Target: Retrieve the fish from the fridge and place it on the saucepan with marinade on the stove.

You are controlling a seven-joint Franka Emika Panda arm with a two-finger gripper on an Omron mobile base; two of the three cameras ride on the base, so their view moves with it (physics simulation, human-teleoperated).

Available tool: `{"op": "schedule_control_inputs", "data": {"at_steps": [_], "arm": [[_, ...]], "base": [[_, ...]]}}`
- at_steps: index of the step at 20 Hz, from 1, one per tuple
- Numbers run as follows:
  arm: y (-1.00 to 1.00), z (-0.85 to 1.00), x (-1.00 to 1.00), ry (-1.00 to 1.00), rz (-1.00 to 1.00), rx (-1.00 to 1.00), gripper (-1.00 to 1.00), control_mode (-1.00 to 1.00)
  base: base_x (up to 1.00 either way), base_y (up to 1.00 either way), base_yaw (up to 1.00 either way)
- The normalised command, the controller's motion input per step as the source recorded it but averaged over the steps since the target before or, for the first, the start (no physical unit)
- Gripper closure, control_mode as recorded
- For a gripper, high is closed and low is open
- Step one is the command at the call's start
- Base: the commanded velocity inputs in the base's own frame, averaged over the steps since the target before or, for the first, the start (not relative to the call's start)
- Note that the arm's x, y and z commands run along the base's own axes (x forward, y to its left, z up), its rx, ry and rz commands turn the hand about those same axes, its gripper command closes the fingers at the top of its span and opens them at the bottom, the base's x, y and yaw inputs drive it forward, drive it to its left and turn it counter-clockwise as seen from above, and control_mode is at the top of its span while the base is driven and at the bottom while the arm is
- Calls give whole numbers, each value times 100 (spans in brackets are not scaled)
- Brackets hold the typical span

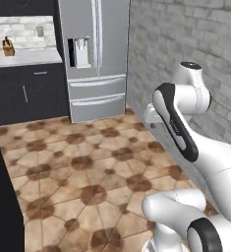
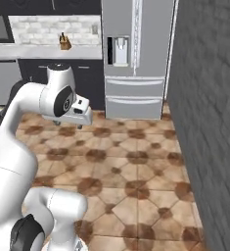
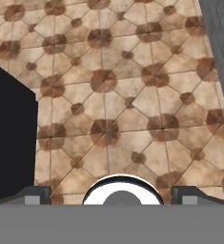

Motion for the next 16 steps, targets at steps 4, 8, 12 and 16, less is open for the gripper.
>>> {"op": "schedule_control_inputs", "data": {"at_steps": [4,8,12,16], "arm": [[0,0,0,0,0,0,-100,100],[0,0,0,0,0,0,-100,100],[0,0,0,0,0,0,-100,100],[0,0,0,0,0,0,-100,100]], "base": [[100,0,2],[100,0,0],[100,-10,0],[100,-25,0]]}}
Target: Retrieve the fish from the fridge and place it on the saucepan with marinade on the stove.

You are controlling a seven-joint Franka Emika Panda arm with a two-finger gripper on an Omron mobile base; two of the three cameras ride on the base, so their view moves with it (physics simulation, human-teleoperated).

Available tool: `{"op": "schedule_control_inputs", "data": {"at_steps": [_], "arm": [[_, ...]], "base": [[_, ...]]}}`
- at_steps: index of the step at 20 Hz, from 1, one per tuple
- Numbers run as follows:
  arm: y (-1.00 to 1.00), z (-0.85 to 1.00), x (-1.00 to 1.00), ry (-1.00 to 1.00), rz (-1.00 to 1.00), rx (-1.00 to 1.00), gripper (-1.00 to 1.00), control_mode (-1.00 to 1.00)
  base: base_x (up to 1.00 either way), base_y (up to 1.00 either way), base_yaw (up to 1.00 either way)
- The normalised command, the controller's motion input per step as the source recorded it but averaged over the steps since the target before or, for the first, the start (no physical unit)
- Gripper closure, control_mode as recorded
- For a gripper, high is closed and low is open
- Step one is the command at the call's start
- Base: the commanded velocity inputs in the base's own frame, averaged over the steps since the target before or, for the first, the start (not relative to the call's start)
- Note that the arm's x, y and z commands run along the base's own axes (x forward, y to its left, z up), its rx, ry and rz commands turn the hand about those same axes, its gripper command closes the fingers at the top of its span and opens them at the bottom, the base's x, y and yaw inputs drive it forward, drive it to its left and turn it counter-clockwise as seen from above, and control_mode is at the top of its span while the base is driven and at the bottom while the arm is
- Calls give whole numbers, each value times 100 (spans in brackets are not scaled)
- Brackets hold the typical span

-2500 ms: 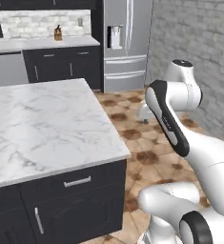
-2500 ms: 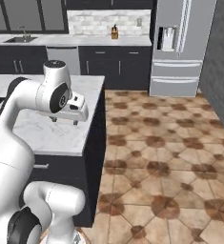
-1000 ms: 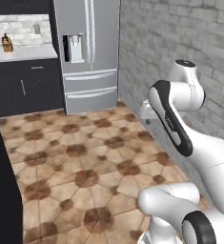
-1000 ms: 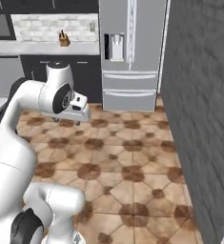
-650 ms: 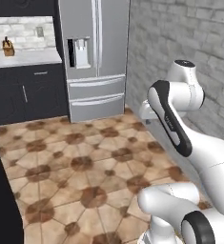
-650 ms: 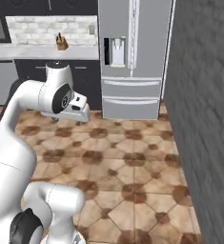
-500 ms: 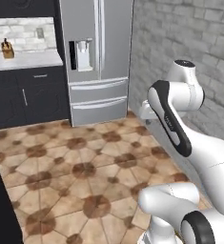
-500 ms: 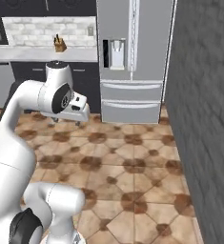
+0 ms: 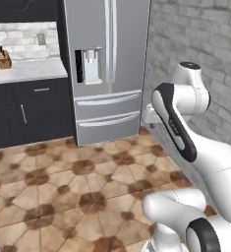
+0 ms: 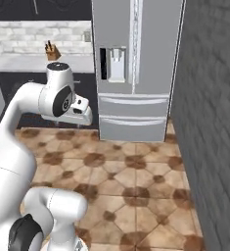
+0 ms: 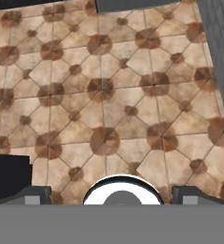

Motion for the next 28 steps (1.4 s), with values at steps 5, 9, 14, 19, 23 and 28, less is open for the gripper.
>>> {"op": "schedule_control_inputs", "data": {"at_steps": [5,9,14,19,23,28], "arm": [[0,0,0,0,0,0,-100,100],[0,0,0,0,0,0,-100,100],[0,0,0,0,0,0,-100,100],[0,0,0,0,0,0,-100,100],[0,0,0,0,0,0,-100,100],[0,0,0,0,0,0,-100,100]], "base": [[100,-37,0],[100,-46,0],[100,-38,0],[100,-21,3],[100,-12,8],[83,-53,14]]}}
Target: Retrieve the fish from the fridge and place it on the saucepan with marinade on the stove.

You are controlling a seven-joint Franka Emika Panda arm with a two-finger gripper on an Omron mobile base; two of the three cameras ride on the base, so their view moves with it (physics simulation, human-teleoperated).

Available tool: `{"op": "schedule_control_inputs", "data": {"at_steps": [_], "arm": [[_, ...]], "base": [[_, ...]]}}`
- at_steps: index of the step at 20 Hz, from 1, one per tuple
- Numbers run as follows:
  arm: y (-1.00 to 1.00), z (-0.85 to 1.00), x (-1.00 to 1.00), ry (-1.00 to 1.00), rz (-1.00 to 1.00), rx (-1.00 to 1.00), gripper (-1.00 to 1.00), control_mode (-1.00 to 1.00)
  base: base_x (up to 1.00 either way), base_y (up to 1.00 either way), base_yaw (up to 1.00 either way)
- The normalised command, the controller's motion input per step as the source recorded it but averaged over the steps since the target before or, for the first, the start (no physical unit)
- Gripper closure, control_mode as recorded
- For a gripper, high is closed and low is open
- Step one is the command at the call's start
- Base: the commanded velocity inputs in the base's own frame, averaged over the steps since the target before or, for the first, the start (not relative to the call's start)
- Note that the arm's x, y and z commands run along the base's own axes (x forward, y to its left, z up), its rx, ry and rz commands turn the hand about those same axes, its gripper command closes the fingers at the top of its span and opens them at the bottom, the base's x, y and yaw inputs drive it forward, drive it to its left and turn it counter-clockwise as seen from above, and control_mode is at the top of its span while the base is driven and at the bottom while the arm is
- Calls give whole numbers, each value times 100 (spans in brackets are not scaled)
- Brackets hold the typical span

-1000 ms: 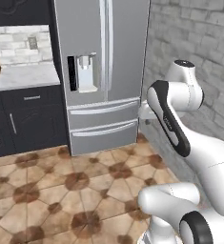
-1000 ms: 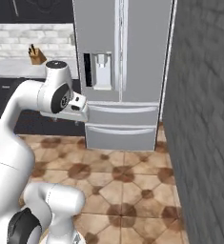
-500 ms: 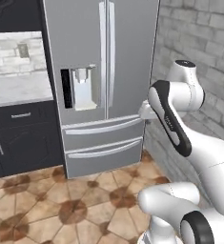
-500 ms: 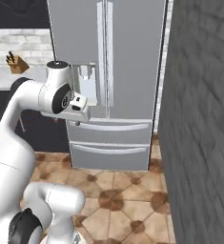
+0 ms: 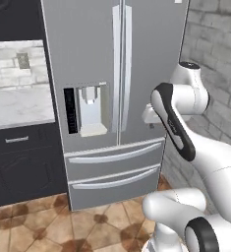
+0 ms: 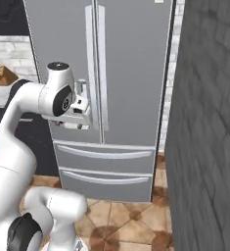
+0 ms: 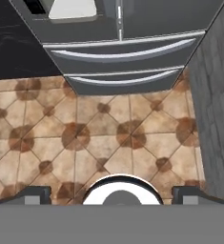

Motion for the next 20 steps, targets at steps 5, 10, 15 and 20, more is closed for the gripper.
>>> {"op": "schedule_control_inputs", "data": {"at_steps": [5,10,15,20], "arm": [[0,0,0,0,0,0,-100,100],[0,0,0,0,0,0,-100,100],[0,0,0,0,0,0,-100,100],[0,0,0,0,0,0,-100,100]], "base": [[11,-82,11],[10,10,1],[67,50,-1],[10,3,0]]}}
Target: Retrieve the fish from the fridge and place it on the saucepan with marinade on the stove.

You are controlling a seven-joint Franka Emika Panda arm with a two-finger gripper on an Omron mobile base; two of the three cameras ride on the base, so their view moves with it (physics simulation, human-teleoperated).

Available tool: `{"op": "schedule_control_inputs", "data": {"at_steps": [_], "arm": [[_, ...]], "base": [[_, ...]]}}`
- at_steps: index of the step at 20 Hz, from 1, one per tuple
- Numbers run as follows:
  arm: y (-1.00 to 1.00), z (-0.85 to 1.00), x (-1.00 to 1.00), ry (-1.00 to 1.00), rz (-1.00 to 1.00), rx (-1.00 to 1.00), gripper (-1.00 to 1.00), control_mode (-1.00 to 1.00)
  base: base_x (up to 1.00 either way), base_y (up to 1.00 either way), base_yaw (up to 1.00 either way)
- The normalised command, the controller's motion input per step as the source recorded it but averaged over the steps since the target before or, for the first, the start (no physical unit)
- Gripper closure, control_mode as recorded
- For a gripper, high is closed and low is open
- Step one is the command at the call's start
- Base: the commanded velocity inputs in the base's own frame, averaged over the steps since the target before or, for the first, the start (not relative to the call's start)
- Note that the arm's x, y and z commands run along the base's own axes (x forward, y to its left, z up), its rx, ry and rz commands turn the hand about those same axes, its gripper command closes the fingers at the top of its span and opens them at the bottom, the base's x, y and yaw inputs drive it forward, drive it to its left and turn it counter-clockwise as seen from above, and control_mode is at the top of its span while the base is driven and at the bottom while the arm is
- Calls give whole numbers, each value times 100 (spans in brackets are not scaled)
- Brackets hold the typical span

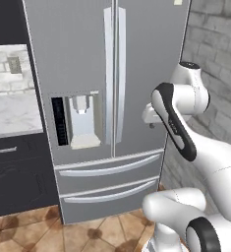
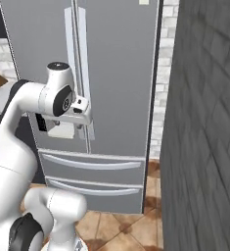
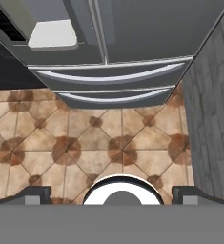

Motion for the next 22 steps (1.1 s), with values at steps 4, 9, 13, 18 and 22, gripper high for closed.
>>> {"op": "schedule_control_inputs", "data": {"at_steps": [4,9,13,18,22], "arm": [[0,0,0,0,0,0,-100,100],[0,0,0,0,0,0,-100,100],[0,0,0,0,0,0,-100,100],[0,0,0,0,0,0,-100,100],[0,0,0,0,0,0,-100,100]], "base": [[60,7,0],[20,34,0],[-46,0,0],[-17,5,0],[-24,14,0]]}}
